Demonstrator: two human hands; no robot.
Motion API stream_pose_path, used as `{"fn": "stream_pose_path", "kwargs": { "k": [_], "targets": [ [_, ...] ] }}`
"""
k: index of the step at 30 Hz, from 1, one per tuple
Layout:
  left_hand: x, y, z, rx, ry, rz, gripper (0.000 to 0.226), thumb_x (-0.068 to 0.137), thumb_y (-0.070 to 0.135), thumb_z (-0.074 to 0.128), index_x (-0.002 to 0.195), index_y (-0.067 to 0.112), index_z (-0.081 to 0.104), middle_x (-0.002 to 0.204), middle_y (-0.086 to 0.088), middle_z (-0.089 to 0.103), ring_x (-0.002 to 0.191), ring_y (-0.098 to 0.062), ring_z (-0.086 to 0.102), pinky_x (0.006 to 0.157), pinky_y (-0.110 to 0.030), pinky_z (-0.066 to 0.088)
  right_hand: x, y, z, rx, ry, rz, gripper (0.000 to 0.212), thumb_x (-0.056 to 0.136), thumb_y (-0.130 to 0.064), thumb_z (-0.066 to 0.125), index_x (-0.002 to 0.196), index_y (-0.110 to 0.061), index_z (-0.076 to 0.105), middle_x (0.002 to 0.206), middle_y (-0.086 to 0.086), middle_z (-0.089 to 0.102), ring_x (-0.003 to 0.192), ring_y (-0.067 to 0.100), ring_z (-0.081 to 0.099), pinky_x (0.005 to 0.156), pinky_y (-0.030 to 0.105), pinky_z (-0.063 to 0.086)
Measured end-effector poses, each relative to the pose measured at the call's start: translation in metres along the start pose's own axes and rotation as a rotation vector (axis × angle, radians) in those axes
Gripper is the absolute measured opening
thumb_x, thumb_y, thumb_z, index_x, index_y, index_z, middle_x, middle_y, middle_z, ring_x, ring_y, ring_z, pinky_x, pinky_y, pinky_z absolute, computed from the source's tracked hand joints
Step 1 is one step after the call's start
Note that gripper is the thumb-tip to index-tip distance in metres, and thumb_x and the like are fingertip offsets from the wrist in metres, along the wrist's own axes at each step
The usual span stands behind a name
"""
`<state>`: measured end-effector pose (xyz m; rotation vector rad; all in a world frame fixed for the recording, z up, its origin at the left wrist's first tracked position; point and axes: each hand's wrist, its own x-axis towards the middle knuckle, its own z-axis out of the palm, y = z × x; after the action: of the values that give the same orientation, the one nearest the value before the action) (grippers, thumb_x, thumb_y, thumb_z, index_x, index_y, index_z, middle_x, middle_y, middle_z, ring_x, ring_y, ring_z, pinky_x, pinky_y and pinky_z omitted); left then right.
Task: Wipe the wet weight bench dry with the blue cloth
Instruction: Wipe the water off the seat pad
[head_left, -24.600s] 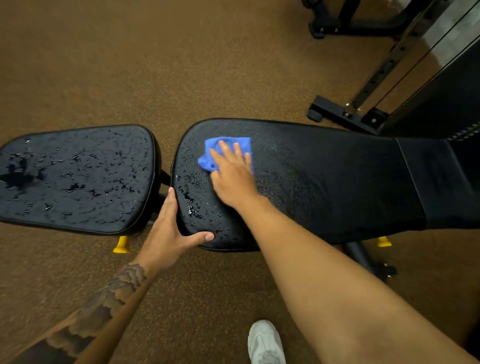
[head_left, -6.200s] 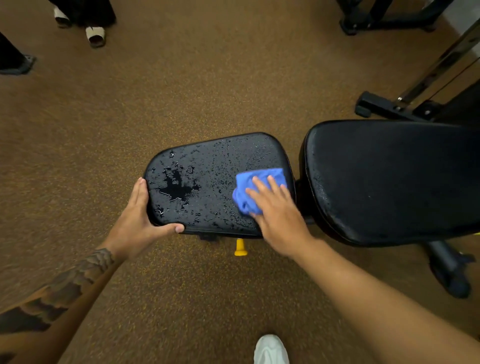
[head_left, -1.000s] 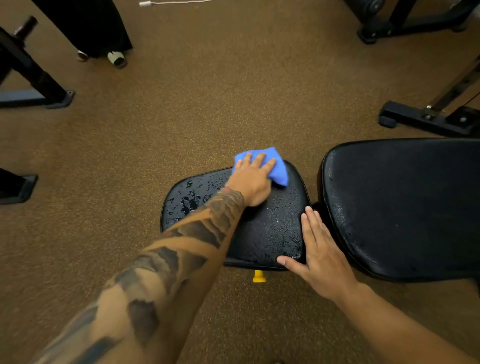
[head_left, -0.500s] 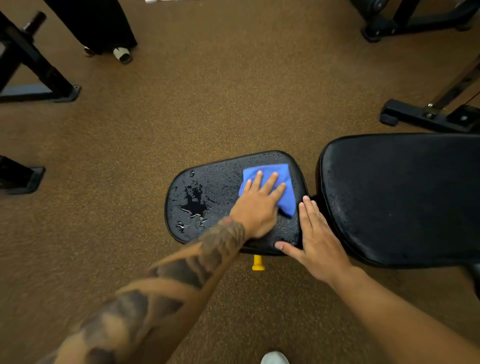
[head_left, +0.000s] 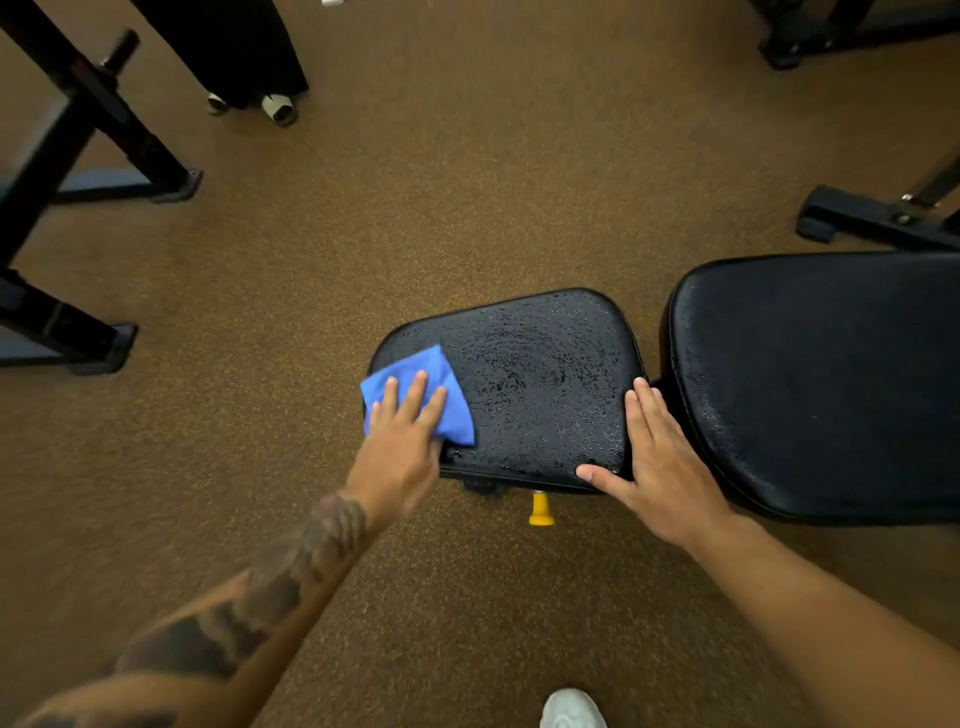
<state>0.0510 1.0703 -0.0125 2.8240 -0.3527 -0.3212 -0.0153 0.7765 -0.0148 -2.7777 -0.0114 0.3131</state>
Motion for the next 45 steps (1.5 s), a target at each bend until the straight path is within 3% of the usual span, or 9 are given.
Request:
{"fn": "stream_pose_path", "kwargs": {
  "k": [6, 10, 14, 20, 25, 30, 37, 41, 45],
  "targets": [
    [0.005, 0.069, 0.026, 0.085, -0.009, 0.235, 0.062, 0.093, 0.019, 0.04, 0.153, 0.02, 0.023, 0.163, -0.005, 0.009, 0.148, -0.041, 0.0, 0.119, -0.054, 0.004, 0.002, 0.002, 0.004, -0.019, 0.006, 0.004, 0.109, 0.078, -0.084, 0.028, 0.151, -0.009, -0.005, 0.159, 0.0, -0.017, 0.145, 0.013, -0.013, 0.115, 0.029, -0.001],
    [0.059, 0.067, 0.016, 0.087, -0.041, 0.178, 0.059, 0.097, 0.022, 0.039, 0.154, 0.024, 0.022, 0.164, -0.003, 0.007, 0.148, -0.038, -0.001, 0.118, -0.049, 0.002, 0.002, 0.001, 0.004, 0.004, 0.012, 0.007, 0.108, 0.078, -0.078, 0.038, 0.151, -0.009, -0.002, 0.159, 0.0, -0.014, 0.146, 0.013, -0.011, 0.117, 0.03, 0.001],
    [0.078, 0.026, -0.001, 0.069, -0.028, 0.078, 0.059, 0.098, 0.02, 0.039, 0.154, 0.024, 0.019, 0.164, -0.004, 0.004, 0.148, -0.038, -0.003, 0.118, -0.05, 0.003, 0.0, 0.0, 0.002, -0.003, 0.003, 0.008, 0.107, 0.079, -0.078, 0.037, 0.151, -0.013, -0.007, 0.158, -0.004, -0.02, 0.145, 0.011, -0.015, 0.116, 0.029, -0.001],
    [0.016, -0.012, 0.001, -0.072, 0.046, -0.083, 0.055, 0.101, 0.017, 0.037, 0.153, 0.021, 0.022, 0.164, -0.003, 0.005, 0.149, -0.034, -0.007, 0.12, -0.051, 0.001, -0.001, -0.002, -0.001, 0.01, -0.01, 0.017, 0.107, 0.078, -0.079, 0.034, 0.151, -0.013, -0.009, 0.157, -0.003, -0.021, 0.144, 0.011, -0.016, 0.115, 0.029, -0.002],
    [-0.042, 0.036, 0.021, -0.021, 0.036, 0.049, 0.063, 0.092, 0.015, 0.028, 0.155, 0.02, 0.017, 0.163, -0.002, 0.0, 0.148, -0.034, -0.011, 0.12, -0.052, -0.001, 0.0, 0.0, 0.001, 0.036, -0.01, 0.02, 0.107, 0.078, -0.079, 0.036, 0.151, -0.014, -0.009, 0.157, -0.005, -0.022, 0.144, 0.009, -0.018, 0.115, 0.029, -0.001],
    [0.016, 0.069, 0.028, 0.036, -0.012, 0.251, 0.059, 0.092, 0.018, 0.04, 0.15, 0.016, 0.032, 0.161, -0.009, 0.018, 0.147, -0.043, 0.007, 0.118, -0.056, 0.01, 0.004, 0.004, 0.009, 0.035, 0.011, 0.016, 0.11, 0.077, -0.081, 0.034, 0.151, -0.011, -0.003, 0.159, -0.003, -0.017, 0.145, 0.01, -0.014, 0.118, 0.032, 0.003],
    [0.107, 0.015, -0.013, 0.052, -0.065, 0.073, 0.056, 0.1, 0.02, 0.039, 0.153, 0.022, 0.023, 0.163, -0.006, 0.009, 0.148, -0.039, 0.001, 0.118, -0.05, 0.004, 0.002, 0.001, 0.006, 0.05, 0.0, 0.016, 0.108, 0.077, -0.079, 0.036, 0.151, -0.014, -0.007, 0.157, -0.008, -0.022, 0.144, 0.007, -0.017, 0.119, 0.034, 0.004],
    [0.072, -0.024, -0.013, -0.012, -0.004, -0.054, 0.054, 0.1, 0.019, 0.04, 0.152, 0.019, 0.027, 0.163, -0.008, 0.012, 0.147, -0.041, 0.002, 0.119, -0.053, 0.007, 0.002, 0.002, 0.005, 0.057, -0.007, 0.017, 0.108, 0.078, -0.079, 0.036, 0.151, -0.014, -0.008, 0.157, -0.008, -0.022, 0.144, 0.007, -0.018, 0.118, 0.033, 0.004],
    [-0.002, 0.0, 0.001, -0.01, 0.02, 0.038, 0.057, 0.099, 0.018, 0.037, 0.154, 0.019, 0.022, 0.163, -0.004, 0.006, 0.148, -0.038, -0.005, 0.119, -0.056, 0.003, 0.002, 0.002, 0.005, 0.051, -0.004, 0.015, 0.108, 0.078, -0.079, 0.036, 0.151, -0.014, -0.008, 0.157, -0.007, -0.023, 0.143, 0.007, -0.019, 0.117, 0.031, 0.002]
  ]
}}
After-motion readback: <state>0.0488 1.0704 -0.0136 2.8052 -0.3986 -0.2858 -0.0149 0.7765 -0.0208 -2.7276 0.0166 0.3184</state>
